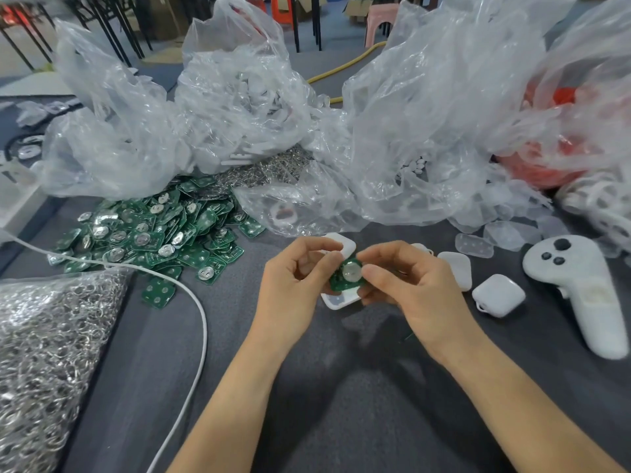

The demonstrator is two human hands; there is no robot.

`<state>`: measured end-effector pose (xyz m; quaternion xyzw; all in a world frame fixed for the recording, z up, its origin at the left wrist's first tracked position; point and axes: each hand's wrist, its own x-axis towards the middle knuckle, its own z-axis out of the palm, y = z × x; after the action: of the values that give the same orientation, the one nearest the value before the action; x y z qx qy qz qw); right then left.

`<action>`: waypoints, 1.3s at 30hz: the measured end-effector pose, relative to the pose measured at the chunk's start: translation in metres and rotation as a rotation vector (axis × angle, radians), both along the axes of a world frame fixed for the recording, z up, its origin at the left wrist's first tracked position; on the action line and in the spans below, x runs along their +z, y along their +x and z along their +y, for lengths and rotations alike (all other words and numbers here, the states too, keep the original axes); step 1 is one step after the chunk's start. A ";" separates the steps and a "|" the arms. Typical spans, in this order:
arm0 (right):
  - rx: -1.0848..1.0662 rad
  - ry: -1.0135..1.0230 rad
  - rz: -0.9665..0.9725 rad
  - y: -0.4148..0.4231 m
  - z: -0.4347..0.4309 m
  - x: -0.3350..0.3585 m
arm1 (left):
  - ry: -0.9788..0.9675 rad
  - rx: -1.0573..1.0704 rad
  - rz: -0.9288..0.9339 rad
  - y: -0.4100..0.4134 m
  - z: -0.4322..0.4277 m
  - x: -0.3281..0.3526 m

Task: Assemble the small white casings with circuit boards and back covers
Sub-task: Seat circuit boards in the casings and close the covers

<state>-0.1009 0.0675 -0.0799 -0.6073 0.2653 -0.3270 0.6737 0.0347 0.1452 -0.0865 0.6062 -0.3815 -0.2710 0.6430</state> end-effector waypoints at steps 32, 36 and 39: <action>-0.166 0.163 -0.029 -0.017 -0.032 0.003 | 0.477 -0.005 -0.924 0.005 0.009 -0.007; -0.163 0.083 0.064 -0.014 -0.028 0.001 | 0.683 -0.021 -0.946 0.001 0.008 -0.013; -0.129 0.076 0.116 -0.010 -0.023 -0.001 | 0.648 -0.070 -0.935 0.003 0.007 -0.014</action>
<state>-0.1112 0.0448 -0.0808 -0.5809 0.3548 -0.3238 0.6571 0.0378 0.1527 -0.1001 0.8151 -0.5426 -0.0984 0.1776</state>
